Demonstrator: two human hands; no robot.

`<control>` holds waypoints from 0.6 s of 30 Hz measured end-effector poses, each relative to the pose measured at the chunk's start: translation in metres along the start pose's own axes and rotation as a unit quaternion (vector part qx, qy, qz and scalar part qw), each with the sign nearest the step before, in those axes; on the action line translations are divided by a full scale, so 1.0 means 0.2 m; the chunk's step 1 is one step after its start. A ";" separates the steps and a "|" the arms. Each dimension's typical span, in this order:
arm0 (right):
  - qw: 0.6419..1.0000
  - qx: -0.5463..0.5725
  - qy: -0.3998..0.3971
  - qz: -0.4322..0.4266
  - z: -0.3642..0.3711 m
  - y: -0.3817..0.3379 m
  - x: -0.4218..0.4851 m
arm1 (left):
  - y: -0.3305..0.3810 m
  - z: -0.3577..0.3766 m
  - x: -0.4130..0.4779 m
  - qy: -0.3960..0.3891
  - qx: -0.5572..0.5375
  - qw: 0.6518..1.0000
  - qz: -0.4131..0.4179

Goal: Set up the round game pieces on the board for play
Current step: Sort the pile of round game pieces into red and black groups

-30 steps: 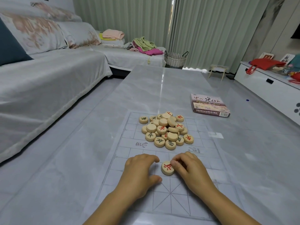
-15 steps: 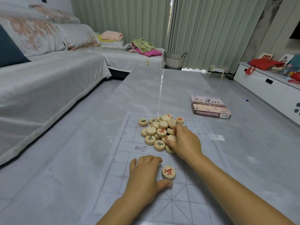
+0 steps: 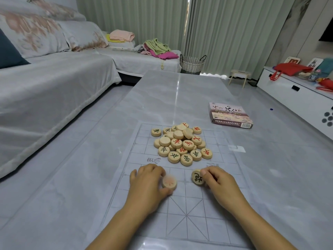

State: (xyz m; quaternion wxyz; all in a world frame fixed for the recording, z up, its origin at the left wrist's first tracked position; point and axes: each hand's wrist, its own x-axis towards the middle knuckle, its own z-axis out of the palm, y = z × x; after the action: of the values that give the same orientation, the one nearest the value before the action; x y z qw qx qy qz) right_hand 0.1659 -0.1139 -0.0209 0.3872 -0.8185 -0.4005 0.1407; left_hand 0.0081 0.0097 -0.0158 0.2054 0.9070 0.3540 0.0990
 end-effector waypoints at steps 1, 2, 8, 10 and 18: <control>1.000 -0.010 0.012 -0.004 0.01 0.00 0.00 | -0.01 -0.01 0.00 -0.008 -0.005 1.000 -0.001; 1.000 -0.014 0.022 -0.008 0.01 0.01 0.01 | -0.01 -0.01 -0.01 -0.015 -0.011 1.000 -0.001; 0.987 -0.145 0.056 -0.043 0.00 0.05 -0.02 | -0.04 -0.04 -0.01 -0.019 -0.036 0.999 0.001; 0.982 -0.176 0.058 -0.044 0.00 0.07 -0.03 | -0.02 -0.04 -0.02 -0.021 -0.024 0.999 0.008; 0.989 -0.141 0.010 -0.035 -0.06 -0.02 0.03 | -0.03 -0.03 -0.02 -0.003 -0.016 1.000 0.010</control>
State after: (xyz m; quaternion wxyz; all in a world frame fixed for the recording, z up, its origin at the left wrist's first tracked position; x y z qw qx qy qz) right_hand 0.1746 -0.1134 -0.0085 0.2766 -0.8517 -0.4408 0.0616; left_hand 0.0002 0.0125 -0.0137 0.2203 0.9074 0.3426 0.1038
